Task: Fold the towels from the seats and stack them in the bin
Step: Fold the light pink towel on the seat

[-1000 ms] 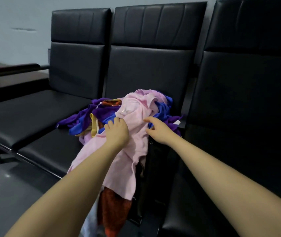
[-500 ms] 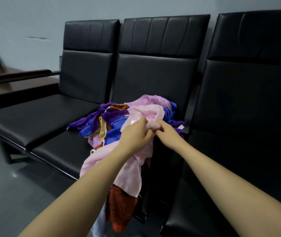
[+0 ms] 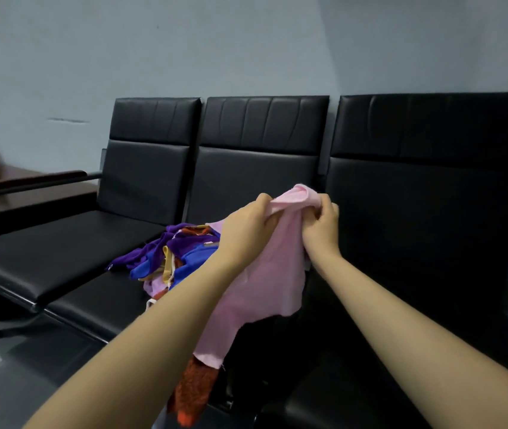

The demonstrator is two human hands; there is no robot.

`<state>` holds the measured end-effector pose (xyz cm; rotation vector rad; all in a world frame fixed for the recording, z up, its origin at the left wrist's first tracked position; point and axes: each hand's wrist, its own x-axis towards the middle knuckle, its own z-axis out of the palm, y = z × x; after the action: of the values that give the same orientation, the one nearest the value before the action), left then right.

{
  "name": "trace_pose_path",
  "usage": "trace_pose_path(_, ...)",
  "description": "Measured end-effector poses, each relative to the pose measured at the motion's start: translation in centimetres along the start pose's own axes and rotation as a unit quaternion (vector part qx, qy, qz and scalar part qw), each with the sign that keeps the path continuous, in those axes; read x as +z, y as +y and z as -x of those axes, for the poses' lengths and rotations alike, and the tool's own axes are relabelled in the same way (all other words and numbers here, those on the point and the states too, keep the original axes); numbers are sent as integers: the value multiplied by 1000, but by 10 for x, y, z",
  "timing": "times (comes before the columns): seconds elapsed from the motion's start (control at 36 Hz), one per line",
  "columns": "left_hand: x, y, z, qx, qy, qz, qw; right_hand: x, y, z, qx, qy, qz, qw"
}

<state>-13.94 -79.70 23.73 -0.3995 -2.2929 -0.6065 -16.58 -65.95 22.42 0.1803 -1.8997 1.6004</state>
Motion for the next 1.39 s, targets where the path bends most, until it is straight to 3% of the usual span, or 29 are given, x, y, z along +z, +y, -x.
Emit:
trace_pose_path(0.22, 3, 78, -13, 35, -16, 8, 999, -94, -26, -7, -23, 53, 46, 997)
trace_pose_path(0.33, 20, 118, -13, 28, -62, 26, 997, -139, -23, -6, -22, 55, 159, 986)
trace_pose_path(0.47, 50, 154, -10, 38, -136, 30, 990, -194, -13, -6, 11, 6, 417, 909)
trace_pose_path(0.67, 94, 184, 2, 6, -212, 17, 977, -236, 21, 0, 47, -18, 560, 827)
trace_pose_path(0.75, 110, 185, 13, -28, -244, 23, 969, -246, 42, 11, 78, -21, 559, 825)
trace_pose_path(1.0, 143, 171, 44, -110, -306, 68, 943, -257, 100, 45, 196, -133, 397, 887)
trace_pose_path(1.06, 148, 168, 51, -125, -297, 104, 941, -263, 107, 57, 195, -203, 405, 870)
trace_pose_path(1.19, 156, 163, 62, -67, -278, 112, 952, -279, 116, 73, 131, -340, 535, 762)
trace_pose_path(1.39, 166, 158, 68, -19, -280, 61, 958, -284, 123, 80, 138, -421, 503, 742)
